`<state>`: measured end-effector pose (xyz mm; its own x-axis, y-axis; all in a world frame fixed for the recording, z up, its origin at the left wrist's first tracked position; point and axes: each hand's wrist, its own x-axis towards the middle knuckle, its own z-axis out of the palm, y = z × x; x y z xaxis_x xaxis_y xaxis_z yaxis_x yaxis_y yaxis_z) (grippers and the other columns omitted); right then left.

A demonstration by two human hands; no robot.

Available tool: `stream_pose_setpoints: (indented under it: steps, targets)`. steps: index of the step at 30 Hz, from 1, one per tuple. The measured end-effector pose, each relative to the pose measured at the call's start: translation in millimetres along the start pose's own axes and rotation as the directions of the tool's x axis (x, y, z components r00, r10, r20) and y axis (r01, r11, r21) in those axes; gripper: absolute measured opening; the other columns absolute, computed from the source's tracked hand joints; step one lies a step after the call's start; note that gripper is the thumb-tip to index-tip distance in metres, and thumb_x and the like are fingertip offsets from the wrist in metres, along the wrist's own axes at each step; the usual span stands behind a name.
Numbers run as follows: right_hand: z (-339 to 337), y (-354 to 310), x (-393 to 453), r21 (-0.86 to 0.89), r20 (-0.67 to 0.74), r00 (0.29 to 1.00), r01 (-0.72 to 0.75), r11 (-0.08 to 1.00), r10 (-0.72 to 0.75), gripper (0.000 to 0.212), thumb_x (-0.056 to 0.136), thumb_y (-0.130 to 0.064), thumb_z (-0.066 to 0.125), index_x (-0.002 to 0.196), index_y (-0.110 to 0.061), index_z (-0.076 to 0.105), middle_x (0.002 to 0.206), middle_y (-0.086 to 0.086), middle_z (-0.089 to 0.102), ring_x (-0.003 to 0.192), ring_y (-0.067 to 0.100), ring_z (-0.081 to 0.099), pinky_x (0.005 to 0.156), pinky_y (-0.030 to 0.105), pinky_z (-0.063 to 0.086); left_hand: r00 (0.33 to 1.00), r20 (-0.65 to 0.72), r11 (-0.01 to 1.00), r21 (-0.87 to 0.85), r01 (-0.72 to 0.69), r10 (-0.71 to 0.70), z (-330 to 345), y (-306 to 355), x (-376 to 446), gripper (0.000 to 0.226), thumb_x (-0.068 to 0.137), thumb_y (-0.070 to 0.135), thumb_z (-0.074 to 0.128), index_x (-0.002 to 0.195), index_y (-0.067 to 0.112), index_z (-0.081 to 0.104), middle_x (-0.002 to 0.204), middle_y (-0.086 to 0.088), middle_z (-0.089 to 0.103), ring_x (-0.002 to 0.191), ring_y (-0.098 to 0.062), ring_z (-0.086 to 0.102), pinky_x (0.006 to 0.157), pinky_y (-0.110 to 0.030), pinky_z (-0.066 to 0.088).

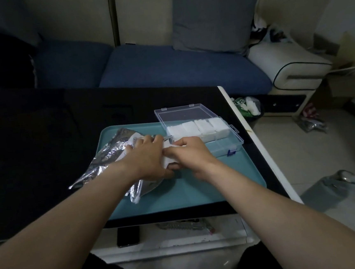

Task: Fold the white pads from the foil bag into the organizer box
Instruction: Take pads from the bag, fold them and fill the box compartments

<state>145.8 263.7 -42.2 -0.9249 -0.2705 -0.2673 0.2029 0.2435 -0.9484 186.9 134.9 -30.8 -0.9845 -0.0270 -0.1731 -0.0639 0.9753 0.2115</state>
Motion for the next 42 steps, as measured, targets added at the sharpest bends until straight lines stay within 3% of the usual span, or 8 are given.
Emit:
stream_pose_setpoints:
  steps: [7,14,18,24,29,34,38,42]
  targets:
    - [-27,-10,-2,0.118,-0.063,0.997,-0.034,0.992,0.042,0.013,0.084,0.004,0.068,0.094,-0.001,0.062,0.091,0.016,0.07,0.063,0.031,0.073,0.059,0.043,0.063,0.999,-0.033,0.998,0.047,0.038,-0.037,-6,-18,5,0.069,0.085,0.033,0.064,0.145,0.03,0.031,0.139,-0.009,0.042,0.136,-0.033,0.033,0.112,-0.06,0.025]
    - [-57,-17,0,0.199,-0.147,0.988,-0.027,0.98,0.057,0.008,0.088,0.001,0.062,0.096,-0.001,0.065,0.081,0.009,0.071,0.061,0.015,0.07,0.054,0.031,0.058,0.999,-0.038,0.998,0.069,0.003,-0.001,-8,-16,0,0.104,0.068,0.063,0.076,0.149,0.026,0.023,0.149,-0.008,0.027,0.143,-0.031,0.017,0.118,-0.056,0.014]
    - [-64,-22,0,0.435,-0.179,0.975,-0.041,0.899,0.131,0.019,0.095,0.003,0.052,0.11,0.009,0.062,0.1,0.019,0.07,0.082,0.027,0.07,0.059,0.038,0.062,0.953,-0.285,0.972,-0.168,-0.161,0.108,-20,4,-6,0.103,0.069,0.066,0.073,0.151,0.025,0.026,0.149,-0.002,0.03,0.141,-0.021,0.019,0.117,-0.039,0.02]
    - [-54,-35,-11,0.726,-0.118,0.988,0.016,0.688,0.101,0.024,0.098,-0.001,0.054,0.12,0.004,0.063,0.105,0.018,0.073,0.089,0.027,0.072,0.065,0.032,0.062,0.897,-0.413,0.491,-0.821,-0.291,-0.16,-25,56,-10,0.058,0.086,0.043,0.07,0.134,0.02,0.047,0.123,0.011,0.055,0.115,-0.002,0.053,0.094,-0.017,0.042]
    - [-43,-32,-20,0.416,-0.048,0.996,0.083,0.905,-0.069,0.022,0.094,-0.021,0.068,0.112,-0.009,0.07,0.105,0.007,0.076,0.094,0.017,0.073,0.068,0.029,0.058,0.93,-0.264,0.063,-0.964,-0.257,-0.255,-29,74,1,0.012,0.096,0.021,0.061,0.1,0.011,0.068,0.093,-0.004,0.076,0.089,-0.017,0.073,0.083,-0.034,0.059]
    - [-62,-24,-26,-0.065,0.02,0.984,0.179,0.982,-0.178,0.02,0.094,-0.029,0.069,0.091,-0.009,0.072,0.086,0.003,0.075,0.074,0.017,0.072,0.065,0.034,0.057,0.975,-0.095,-0.275,-0.95,-0.149,-0.2,-38,72,1,0.019,0.102,0.01,0.046,0.096,0.006,0.063,0.098,-0.017,0.072,0.085,-0.03,0.068,0.084,-0.047,0.057]
    - [-90,-29,-26,-0.04,-0.11,0.975,0.192,0.981,-0.195,0.033,0.075,-0.007,0.086,0.102,-0.016,0.067,0.093,0.002,0.069,0.079,0.016,0.068,0.061,0.025,0.052,0.992,-0.04,-0.225,-0.972,-0.067,-0.121,-32,65,6,0.017,0.101,0.007,0.049,0.108,0.002,0.063,0.087,-0.012,0.074,0.074,-0.024,0.071,0.069,-0.04,0.062]
    - [-94,-27,-29,-0.052,0.043,0.936,0.352,0.935,-0.35,0.046,0.079,-0.002,0.079,0.115,-0.026,0.066,0.109,0.006,0.064,0.089,0.015,0.066,0.076,0.031,0.058,0.997,0.023,-0.064,-0.998,0.028,0.072,-24,63,1,0.02,0.101,0.01,0.049,0.115,0.002,0.061,0.084,-0.015,0.071,0.066,-0.026,0.069,0.061,-0.038,0.06]
